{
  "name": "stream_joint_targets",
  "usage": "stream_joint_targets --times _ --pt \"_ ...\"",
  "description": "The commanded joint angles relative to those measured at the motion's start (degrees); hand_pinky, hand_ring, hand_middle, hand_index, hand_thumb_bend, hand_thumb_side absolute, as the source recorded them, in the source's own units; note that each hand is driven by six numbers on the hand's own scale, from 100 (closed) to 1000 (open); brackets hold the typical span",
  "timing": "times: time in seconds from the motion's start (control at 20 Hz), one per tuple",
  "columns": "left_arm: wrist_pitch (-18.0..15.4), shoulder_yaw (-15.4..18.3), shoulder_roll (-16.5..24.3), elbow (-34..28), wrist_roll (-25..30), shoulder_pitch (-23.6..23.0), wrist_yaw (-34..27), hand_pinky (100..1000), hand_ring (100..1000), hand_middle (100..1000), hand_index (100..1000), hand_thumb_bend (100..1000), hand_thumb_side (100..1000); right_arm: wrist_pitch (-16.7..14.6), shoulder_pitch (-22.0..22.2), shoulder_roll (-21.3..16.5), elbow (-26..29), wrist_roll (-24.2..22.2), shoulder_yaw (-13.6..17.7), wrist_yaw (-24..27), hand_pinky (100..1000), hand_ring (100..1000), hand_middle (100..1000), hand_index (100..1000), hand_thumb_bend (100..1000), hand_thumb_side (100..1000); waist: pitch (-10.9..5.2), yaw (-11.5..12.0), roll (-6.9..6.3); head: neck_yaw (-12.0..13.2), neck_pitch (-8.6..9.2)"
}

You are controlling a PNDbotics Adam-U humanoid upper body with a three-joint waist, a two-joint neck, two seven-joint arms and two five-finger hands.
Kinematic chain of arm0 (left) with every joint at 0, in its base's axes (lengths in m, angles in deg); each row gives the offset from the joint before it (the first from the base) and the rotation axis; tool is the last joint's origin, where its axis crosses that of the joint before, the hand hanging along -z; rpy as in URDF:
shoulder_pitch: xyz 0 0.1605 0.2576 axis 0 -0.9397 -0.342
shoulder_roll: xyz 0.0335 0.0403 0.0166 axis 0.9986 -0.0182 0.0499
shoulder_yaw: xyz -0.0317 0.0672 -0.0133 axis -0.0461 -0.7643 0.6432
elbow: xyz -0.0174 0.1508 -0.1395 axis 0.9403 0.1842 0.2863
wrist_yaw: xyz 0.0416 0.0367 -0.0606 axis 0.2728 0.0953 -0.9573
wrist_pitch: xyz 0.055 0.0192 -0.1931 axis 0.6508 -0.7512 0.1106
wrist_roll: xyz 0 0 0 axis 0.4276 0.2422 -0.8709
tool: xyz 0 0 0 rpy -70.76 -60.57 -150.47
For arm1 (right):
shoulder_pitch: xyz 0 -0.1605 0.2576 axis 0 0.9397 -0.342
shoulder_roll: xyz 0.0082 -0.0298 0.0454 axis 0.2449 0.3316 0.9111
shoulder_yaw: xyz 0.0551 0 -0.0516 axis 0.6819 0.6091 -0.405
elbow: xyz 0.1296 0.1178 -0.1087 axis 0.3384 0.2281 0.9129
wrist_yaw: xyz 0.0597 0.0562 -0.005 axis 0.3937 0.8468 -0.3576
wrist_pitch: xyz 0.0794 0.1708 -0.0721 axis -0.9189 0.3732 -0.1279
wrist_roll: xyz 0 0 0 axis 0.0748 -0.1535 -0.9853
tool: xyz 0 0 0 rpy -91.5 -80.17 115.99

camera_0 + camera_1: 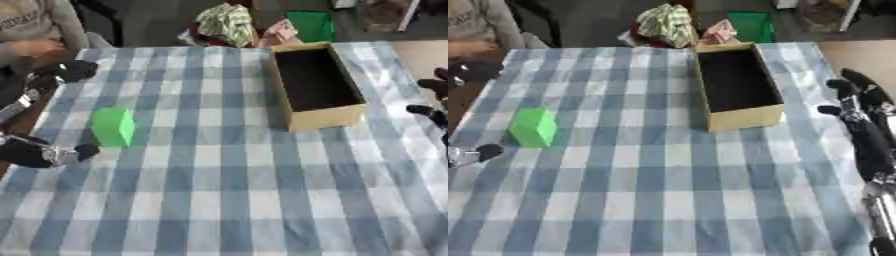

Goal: Pick up objects on the table and place them in the box.

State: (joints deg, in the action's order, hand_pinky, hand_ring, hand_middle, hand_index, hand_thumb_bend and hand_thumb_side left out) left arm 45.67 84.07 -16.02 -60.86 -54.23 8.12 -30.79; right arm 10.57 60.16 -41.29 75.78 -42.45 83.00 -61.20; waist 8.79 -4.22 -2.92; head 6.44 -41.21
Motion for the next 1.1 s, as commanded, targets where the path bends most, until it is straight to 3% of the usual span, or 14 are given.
stream_joint_targets --times 0.05,0.2,0.45,0.65,1.1 --pt "-2.35 -1.07 5.68 1.14 -0.64 1.73 6.68 831 914 958 980 673 466 -0.08 -0.46 -1.49 0.75 -0.25 -0.08 -0.18 694 1000 737 883 100 558 -0.96 -0.07 -0.07 -0.09 0.05" --pt "-4.27 -3.29 9.27 4.97 -1.86 3.90 11.67 814 910 947 974 723 545 -0.05 -0.35 -1.52 0.67 -0.40 -0.23 -0.21 694 1000 737 883 100 560 -1.18 -0.27 -0.22 -0.04 0.07" --pt "-8.89 -7.86 14.30 15.01 -1.67 8.47 15.50 791 889 936 968 861 571 0.02 -0.14 -1.57 0.45 -0.62 -0.45 -0.33 694 1000 737 883 100 563 -1.44 -0.59 -0.48 0.09 -0.15" --pt "-11.11 -10.75 16.12 23.09 -1.70 12.34 16.23 778 866 921 964 832 565 0.07 0.10 -1.61 0.31 -0.70 -0.54 -0.40 694 1000 737 883 100 568 -1.66 -0.69 -0.69 0.04 -0.44" --pt "-14.75 -15.68 15.79 36.39 0.78 19.15 18.53 772 845 904 965 831 619 0.12 0.44 -1.75 0.10 -0.90 -0.72 -0.52 694 1000 737 883 100 569 -2.08 -0.58 -0.94 0.04 -0.93"
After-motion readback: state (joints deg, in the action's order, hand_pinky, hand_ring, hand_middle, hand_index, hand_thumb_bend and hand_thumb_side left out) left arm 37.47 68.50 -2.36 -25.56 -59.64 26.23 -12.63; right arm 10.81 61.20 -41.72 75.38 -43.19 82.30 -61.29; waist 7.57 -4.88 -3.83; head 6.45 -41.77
